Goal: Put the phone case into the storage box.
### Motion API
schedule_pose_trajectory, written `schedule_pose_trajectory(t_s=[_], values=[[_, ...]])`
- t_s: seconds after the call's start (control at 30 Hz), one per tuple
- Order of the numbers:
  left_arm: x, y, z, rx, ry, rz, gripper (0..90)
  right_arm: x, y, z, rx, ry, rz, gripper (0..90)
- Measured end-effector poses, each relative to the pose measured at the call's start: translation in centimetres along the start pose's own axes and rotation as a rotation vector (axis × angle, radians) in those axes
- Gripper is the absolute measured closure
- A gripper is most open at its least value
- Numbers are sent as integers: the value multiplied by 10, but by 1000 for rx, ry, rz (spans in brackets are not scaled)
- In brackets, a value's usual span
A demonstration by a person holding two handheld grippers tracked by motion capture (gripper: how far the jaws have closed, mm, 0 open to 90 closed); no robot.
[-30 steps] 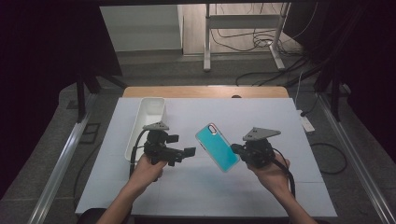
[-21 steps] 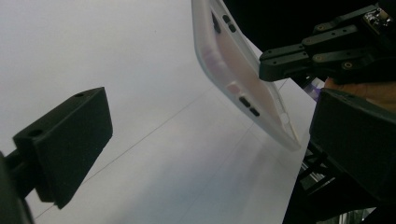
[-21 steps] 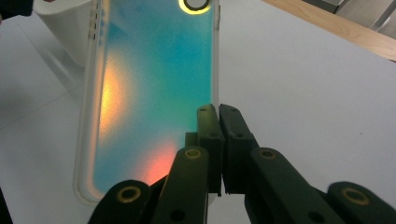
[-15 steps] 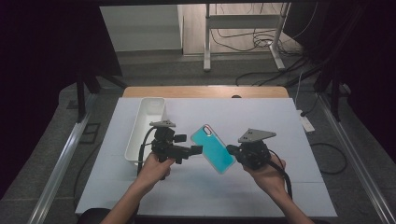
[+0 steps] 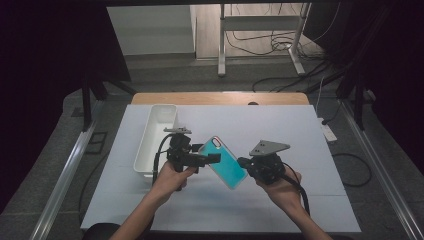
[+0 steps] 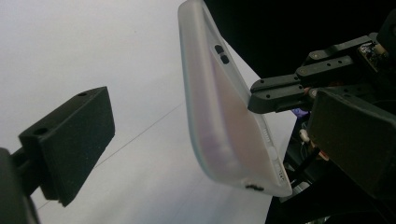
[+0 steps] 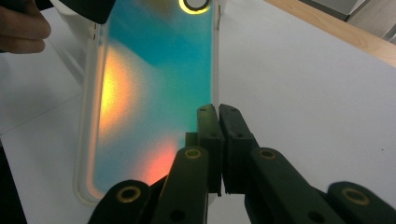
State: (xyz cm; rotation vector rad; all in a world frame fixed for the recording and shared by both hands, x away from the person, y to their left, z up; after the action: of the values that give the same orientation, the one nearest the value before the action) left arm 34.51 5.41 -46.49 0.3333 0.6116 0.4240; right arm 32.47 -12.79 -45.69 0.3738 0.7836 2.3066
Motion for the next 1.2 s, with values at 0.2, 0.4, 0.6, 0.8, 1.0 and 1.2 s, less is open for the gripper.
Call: schedule_pose_trajectory(t_s=[0.2, 0.4, 0.6, 0.8, 1.0, 1.2], values=[[2, 1, 0, -4, 23, -5, 136, 2, -1, 0, -2, 7, 0, 880], [2, 2, -3, 13, 50, -62, 391, 4, -2, 0, -5, 19, -1, 880], [0, 0, -6, 43, 60, -72, 589, 5, -2, 0, -10, 20, -8, 880], [-2, -2, -7, 43, 89, -85, 713, 5, -2, 0, -15, 32, -16, 880], [-3, -3, -8, 39, 147, -120, 790, 5, -4, -1, -15, 34, -18, 880], [-2, -3, -9, 30, 178, -137, 855, 7, -7, -3, -4, 44, -22, 866]])
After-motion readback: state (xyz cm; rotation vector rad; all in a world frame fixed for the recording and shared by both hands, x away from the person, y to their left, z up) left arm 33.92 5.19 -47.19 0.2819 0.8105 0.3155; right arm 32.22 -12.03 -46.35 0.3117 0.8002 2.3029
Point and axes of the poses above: each handheld gripper's, and its own axes: y roughly backward along the jaws, z roughly out of its top, x roughly to its left, the point moved 6 cm from there along -y, roughly forward along the jaws, and after that the axes turned 7 degrees about -y, right-handed, at the moved point
